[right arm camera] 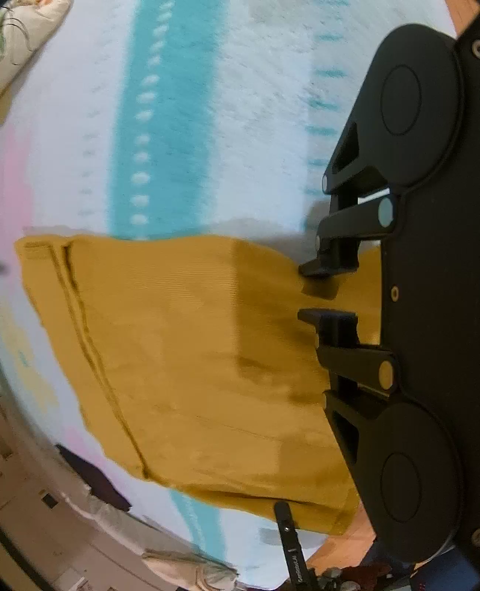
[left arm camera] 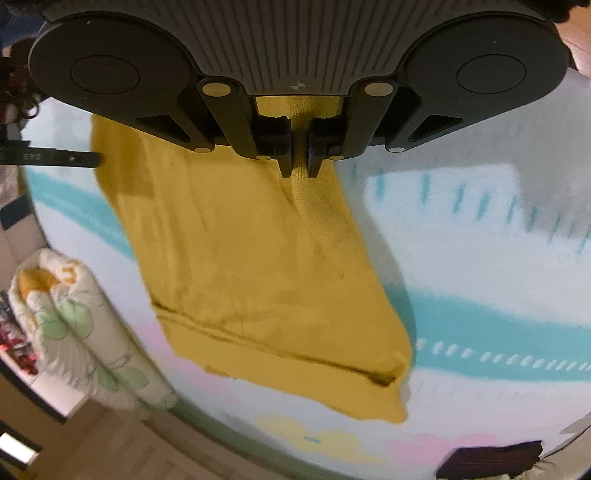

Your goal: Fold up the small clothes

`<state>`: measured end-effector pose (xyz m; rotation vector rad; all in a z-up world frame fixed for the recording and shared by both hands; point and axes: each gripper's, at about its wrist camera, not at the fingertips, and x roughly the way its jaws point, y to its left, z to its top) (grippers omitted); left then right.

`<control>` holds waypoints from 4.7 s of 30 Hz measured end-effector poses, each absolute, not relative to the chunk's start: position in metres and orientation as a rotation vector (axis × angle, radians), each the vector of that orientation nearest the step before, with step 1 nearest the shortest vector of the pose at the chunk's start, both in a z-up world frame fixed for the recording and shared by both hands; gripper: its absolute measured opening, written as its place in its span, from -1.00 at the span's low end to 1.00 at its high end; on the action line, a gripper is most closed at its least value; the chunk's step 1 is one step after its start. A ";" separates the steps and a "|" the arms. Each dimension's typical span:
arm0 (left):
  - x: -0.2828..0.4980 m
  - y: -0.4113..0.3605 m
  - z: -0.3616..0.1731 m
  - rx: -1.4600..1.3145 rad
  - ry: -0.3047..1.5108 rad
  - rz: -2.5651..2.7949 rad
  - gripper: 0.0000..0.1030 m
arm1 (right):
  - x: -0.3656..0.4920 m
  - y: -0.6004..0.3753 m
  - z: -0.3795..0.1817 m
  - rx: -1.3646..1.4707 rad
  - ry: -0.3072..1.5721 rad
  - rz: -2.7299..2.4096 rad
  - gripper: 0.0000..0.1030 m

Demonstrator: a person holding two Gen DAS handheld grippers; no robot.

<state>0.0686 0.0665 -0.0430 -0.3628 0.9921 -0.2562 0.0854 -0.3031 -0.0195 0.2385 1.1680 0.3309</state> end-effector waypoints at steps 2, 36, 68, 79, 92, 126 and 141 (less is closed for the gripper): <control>0.070 0.063 -0.040 -0.373 0.978 -0.299 -0.86 | 0.086 -0.304 -0.015 0.244 1.147 0.334 -0.53; 0.025 -0.097 -0.047 0.372 0.837 -0.439 0.52 | 0.094 -0.314 -0.006 0.365 1.092 0.338 0.25; 0.003 -0.006 -0.009 -0.052 0.695 -0.074 -0.87 | 0.100 -0.315 -0.002 0.401 1.076 0.383 0.27; -0.042 0.102 -0.019 -0.458 0.748 0.226 -0.87 | 0.102 -0.319 -0.015 0.407 1.131 0.351 0.37; -0.053 0.105 -0.047 -0.545 0.844 0.188 -0.82 | 0.088 -0.328 -0.031 0.385 1.233 0.310 0.45; -0.023 0.106 -0.032 -0.396 0.897 0.098 0.07 | 0.068 -0.318 -0.032 0.242 1.354 0.302 -0.55; 0.007 0.101 -0.053 -0.411 0.967 0.020 -0.37 | 0.072 -0.338 -0.040 0.417 1.324 0.279 0.26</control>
